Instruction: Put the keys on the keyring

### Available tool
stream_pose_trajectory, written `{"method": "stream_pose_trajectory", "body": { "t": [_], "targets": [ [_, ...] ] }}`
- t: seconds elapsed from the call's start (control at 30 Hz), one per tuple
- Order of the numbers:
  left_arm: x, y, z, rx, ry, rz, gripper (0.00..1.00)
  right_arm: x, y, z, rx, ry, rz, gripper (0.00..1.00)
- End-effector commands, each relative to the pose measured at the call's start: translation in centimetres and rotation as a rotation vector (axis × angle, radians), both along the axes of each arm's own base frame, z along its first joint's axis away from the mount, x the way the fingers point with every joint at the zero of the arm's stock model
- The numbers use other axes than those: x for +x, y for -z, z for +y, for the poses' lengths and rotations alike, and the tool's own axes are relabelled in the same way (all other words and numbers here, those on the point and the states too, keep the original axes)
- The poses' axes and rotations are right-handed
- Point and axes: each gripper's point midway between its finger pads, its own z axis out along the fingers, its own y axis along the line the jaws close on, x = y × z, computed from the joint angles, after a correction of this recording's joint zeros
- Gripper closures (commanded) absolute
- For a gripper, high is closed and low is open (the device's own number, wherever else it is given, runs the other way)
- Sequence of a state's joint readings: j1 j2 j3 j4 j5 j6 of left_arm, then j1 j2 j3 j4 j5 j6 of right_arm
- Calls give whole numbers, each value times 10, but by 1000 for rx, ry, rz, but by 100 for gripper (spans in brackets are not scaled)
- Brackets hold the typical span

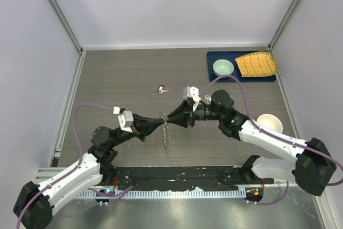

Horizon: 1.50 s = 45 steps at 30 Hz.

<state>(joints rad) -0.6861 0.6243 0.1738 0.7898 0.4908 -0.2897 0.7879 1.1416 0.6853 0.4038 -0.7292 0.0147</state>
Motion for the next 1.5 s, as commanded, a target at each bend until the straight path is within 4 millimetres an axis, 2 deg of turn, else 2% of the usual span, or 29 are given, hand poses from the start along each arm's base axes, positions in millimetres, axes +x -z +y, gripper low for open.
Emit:
{"method": "stream_pose_trajectory", "body": {
  "t": [0.0, 0.5, 0.73, 0.9, 1.17, 1.47],
  "targets": [
    [-5, -27, 2, -71, 9, -74, 100, -11, -15, 5, 59, -66, -33, 70],
    [-6, -30, 3, -76, 10, -77, 100, -9, -10, -3, 59, -9, -31, 67],
    [-5, -30, 3, -77, 6, -77, 100, -10, -9, -9, 65, 20, -36, 60],
    [-5, -31, 2, -77, 7, -78, 100, -8, 0, -12, 57, 48, -32, 55],
    [-6, -33, 2, -84, 14, -78, 100, -5, 6, -4, 63, 34, -25, 49],
    [-7, -36, 2, -96, 21, -79, 100, -9, 9, 4, 60, -27, -23, 48]
  ]
}}
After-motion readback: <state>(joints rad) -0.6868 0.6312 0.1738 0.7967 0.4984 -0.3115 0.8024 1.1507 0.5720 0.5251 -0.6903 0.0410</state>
